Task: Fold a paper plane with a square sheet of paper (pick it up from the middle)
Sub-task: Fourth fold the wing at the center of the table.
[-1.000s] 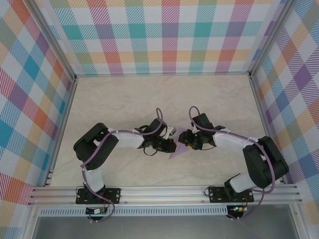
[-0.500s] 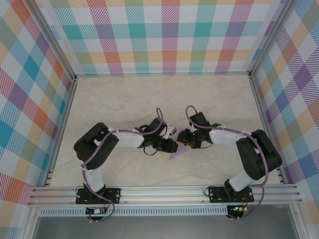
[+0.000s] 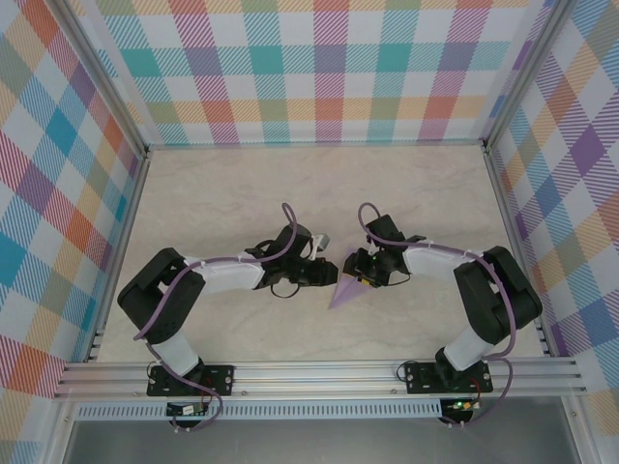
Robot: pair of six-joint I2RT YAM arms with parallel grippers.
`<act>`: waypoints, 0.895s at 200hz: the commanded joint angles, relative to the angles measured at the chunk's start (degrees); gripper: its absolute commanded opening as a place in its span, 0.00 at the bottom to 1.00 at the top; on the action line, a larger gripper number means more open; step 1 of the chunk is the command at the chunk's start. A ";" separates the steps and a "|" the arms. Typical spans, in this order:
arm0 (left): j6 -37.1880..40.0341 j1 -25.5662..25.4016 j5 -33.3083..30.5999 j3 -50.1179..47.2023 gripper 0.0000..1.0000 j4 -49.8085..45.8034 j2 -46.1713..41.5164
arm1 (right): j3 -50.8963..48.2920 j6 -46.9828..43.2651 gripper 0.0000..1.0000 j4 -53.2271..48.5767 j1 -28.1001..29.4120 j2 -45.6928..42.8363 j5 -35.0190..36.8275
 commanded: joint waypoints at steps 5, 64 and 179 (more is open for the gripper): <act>-3.72 0.33 2.65 -0.51 0.22 4.64 1.53 | 1.01 -0.75 0.47 -3.23 -0.28 1.92 1.58; -5.54 -0.18 4.45 0.06 0.14 7.47 6.24 | 2.12 -0.83 0.50 -6.17 -0.17 4.22 2.23; -4.79 -0.17 3.97 0.69 0.11 6.05 9.37 | 3.17 -0.83 0.53 -7.68 -0.20 5.58 1.44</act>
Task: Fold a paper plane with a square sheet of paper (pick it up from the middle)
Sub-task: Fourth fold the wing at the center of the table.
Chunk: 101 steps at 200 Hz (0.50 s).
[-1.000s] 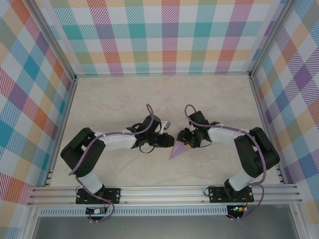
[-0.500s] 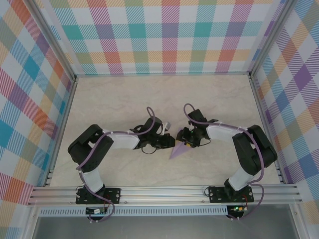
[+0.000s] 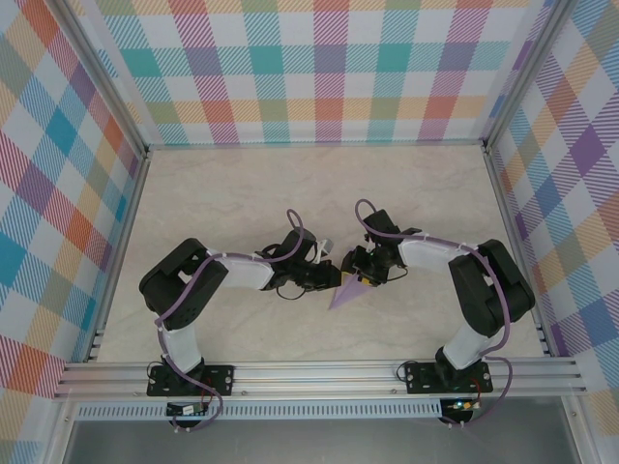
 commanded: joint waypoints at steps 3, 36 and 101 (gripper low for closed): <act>1.23 -0.15 -0.80 0.76 0.12 -2.34 1.37 | -1.34 -0.87 0.53 -2.42 -0.21 2.13 1.89; 1.81 -0.15 -1.70 1.47 0.11 -3.64 1.84 | -1.42 -1.41 0.54 -2.58 -0.21 0.46 1.32; 2.51 -0.15 -2.41 2.52 0.11 -4.66 2.30 | -2.33 -1.75 0.53 -3.55 -0.20 -1.19 2.53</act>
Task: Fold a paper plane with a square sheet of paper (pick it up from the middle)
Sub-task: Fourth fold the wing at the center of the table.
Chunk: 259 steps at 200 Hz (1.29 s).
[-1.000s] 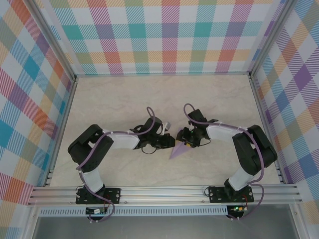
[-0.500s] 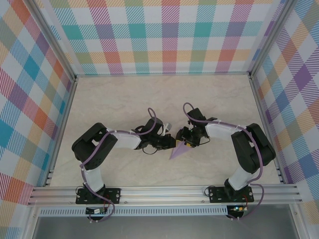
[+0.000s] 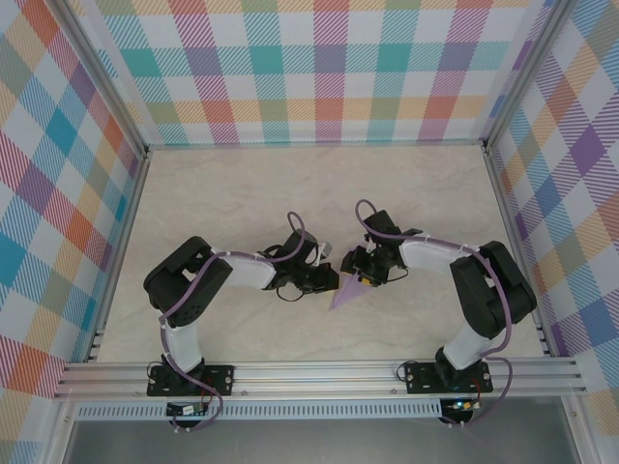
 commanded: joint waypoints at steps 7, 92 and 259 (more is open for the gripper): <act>1.68 -0.15 -0.64 1.75 0.11 -1.79 0.64 | -1.34 -1.20 0.53 -4.29 -0.21 0.22 2.92; 2.32 -0.15 -1.14 2.29 0.10 -2.75 0.63 | 0.80 0.62 0.43 -8.24 -0.17 3.85 6.42; -1.45 -0.81 1.54 0.18 0.14 3.57 -2.78 | 2.45 3.36 0.37 -9.79 -0.21 7.49 6.94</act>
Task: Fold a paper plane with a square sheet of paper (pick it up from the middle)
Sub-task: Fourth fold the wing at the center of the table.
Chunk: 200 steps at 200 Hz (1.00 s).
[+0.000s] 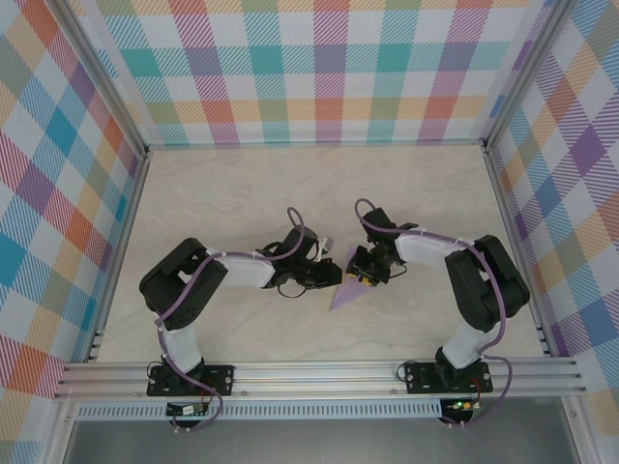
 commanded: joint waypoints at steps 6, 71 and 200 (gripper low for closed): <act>-0.91 -0.76 1.49 -0.41 0.14 2.43 -0.83 | -1.64 0.97 0.37 -3.08 -0.22 4.16 4.01; -1.01 -1.37 1.76 0.03 0.13 2.02 1.74 | -1.12 1.78 0.37 -3.94 -0.21 5.22 4.41; 1.84 -1.47 -1.77 1.74 0.11 -3.97 3.20 | -0.51 1.52 0.38 -4.83 -0.12 7.64 4.85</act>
